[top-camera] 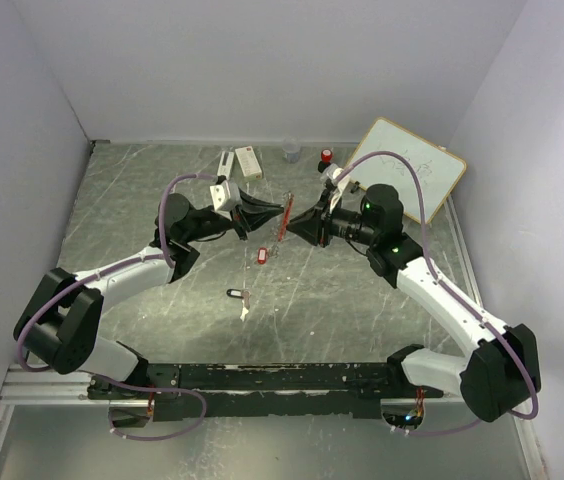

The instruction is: Put the keys on the keyring

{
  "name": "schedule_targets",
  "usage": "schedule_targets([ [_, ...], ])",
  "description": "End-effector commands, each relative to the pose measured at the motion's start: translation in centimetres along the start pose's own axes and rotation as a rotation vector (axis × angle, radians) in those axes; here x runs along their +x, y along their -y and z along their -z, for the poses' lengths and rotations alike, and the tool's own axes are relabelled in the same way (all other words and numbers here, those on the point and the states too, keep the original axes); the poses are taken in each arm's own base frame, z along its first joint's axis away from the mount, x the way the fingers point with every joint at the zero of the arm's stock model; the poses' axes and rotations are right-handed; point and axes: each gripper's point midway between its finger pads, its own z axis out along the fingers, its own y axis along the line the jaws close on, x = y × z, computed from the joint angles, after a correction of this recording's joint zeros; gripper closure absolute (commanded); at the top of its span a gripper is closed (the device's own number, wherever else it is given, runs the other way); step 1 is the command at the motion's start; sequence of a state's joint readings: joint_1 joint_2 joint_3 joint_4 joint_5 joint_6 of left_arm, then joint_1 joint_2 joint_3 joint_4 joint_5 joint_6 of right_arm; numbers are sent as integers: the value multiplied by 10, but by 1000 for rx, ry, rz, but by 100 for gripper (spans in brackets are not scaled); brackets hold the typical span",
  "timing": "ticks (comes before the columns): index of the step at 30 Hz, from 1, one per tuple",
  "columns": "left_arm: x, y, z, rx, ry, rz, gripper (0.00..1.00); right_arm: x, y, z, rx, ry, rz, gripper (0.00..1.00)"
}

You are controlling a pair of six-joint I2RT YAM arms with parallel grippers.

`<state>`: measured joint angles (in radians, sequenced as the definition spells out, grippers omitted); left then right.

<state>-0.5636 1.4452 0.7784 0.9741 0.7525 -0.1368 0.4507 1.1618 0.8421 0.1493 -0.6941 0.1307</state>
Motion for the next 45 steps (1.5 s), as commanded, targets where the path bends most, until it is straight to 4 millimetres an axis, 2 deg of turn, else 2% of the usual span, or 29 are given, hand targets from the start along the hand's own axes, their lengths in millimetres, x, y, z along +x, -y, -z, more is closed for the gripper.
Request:
schedule_targets([
  [1, -25, -5, -1, -20, 46, -65, 93, -12, -7, -2, -38, 17, -26, 81],
  [9, -26, -6, 1, -30, 46, -71, 94, -9, -4, -6, -35, -1, -63, 84],
  [13, -28, -10, 2, -62, 40, -77, 93, -6, 33, 6, 203, -18, -97, 84],
  [18, -30, -16, 6, -111, 38, -84, 93, -16, 48, 29, 330, 47, -107, 80],
  [23, -32, -21, 9, -155, 34, -85, 93, -14, 48, 26, 317, 37, -137, 81],
  [35, -37, -34, 15, -249, 15, -74, 93, -27, 34, 10, 185, 77, -171, 81],
  [45, -37, -43, 14, -290, -1, -56, 93, -33, 32, 1, 141, 86, -177, 81],
])
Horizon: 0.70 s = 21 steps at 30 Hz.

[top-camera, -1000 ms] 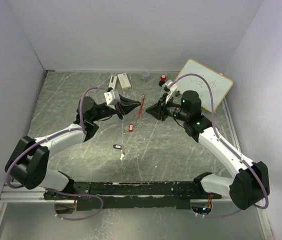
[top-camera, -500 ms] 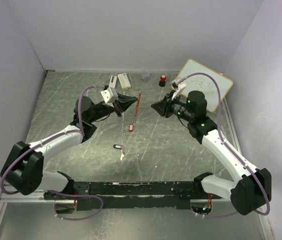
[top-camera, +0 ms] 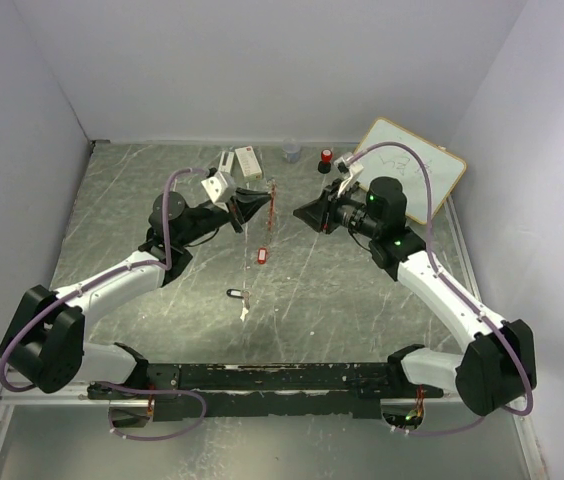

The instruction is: Put the keys on the keyring

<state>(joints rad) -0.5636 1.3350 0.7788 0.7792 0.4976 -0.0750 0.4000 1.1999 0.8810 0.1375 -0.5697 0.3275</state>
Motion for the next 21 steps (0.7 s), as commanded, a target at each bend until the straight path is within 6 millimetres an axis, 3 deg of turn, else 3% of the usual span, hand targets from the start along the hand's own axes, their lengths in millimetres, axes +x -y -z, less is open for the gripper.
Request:
schedule_targets([
  [1, -27, -7, -3, -35, 53, -38, 93, -22, -8, -1, -32, 54, 26, 80],
  [5, -26, -11, -2, -57, 44, -37, 93, -6, 13, -8, 54, -4, -36, 80],
  [10, -23, -17, 4, -111, 33, -22, 93, 36, 42, -23, 145, -163, -144, 80],
  [18, -22, -17, 13, -130, 20, -24, 93, 106, 52, -48, 155, -354, -197, 79],
  [21, -19, -17, 17, -132, 0, -20, 93, 121, 52, -57, 139, -378, -189, 78],
])
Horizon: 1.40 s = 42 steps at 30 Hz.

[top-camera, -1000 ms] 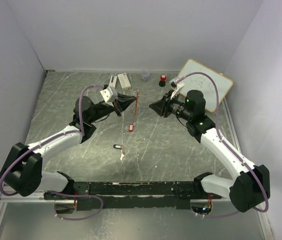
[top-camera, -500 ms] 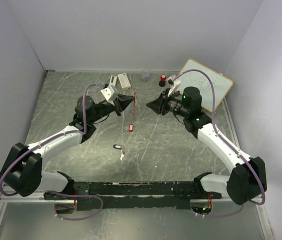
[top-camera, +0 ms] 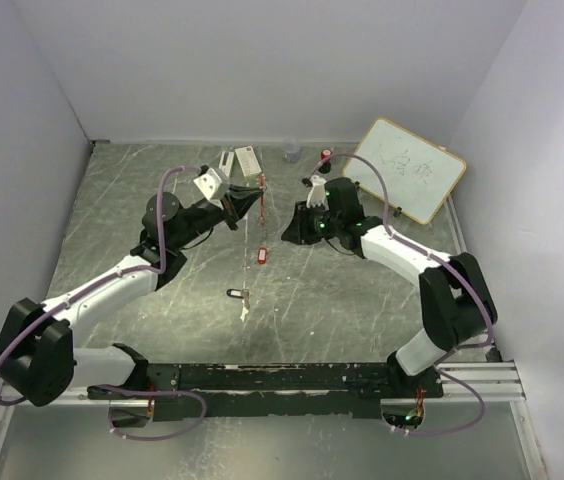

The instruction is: Put the keys on the keyring

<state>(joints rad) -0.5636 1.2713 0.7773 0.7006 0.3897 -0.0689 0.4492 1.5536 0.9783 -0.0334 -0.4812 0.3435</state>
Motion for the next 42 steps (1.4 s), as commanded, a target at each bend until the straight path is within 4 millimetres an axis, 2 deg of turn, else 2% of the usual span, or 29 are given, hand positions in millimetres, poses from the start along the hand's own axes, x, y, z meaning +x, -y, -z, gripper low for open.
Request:
schedule_targets([
  [1, -9, -3, 9, -26, 7, -20, 93, 12, -1, -16, -8, -29, 30, 78],
  [5, -8, -5, 17, -42, -3, -19, 93, 23, 6, -31, -20, -40, 26, 78],
  [15, -11, -8, 27, -58, -11, -22, 93, 36, 24, -64, -24, -26, -4, 78],
  [25, -10, -11, 28, -62, -23, -24, 93, 48, 41, -89, -25, -25, -6, 71],
  [39, -5, -14, 31, -70, -33, -11, 93, 56, 41, -100, -78, -18, -14, 69],
  [42, -4, -15, 31, -75, -34, -10, 93, 66, 28, -105, -105, -43, -2, 69],
])
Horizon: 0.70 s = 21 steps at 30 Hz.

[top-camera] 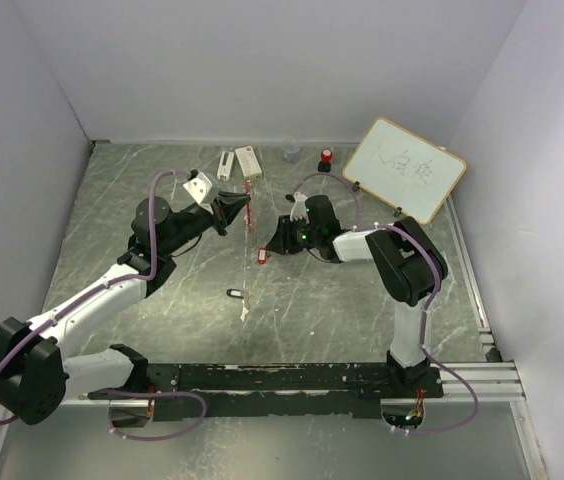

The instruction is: Put the keys on the keyring

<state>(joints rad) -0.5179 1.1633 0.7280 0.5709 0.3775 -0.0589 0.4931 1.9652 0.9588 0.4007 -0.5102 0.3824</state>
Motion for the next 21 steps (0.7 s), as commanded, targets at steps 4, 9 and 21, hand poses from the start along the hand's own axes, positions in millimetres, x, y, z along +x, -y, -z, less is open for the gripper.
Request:
schedule_targets([
  [4, -11, -5, 4, -21, 34, -16, 93, 16, -13, -11, -47, -29, 12, 69],
  [9, -11, -4, 4, -19, 32, -12, 93, 18, -11, -11, -33, -24, 7, 74],
  [21, -8, -5, 5, -22, 28, -9, 93, 17, -4, -10, 6, -8, 19, 87],
])
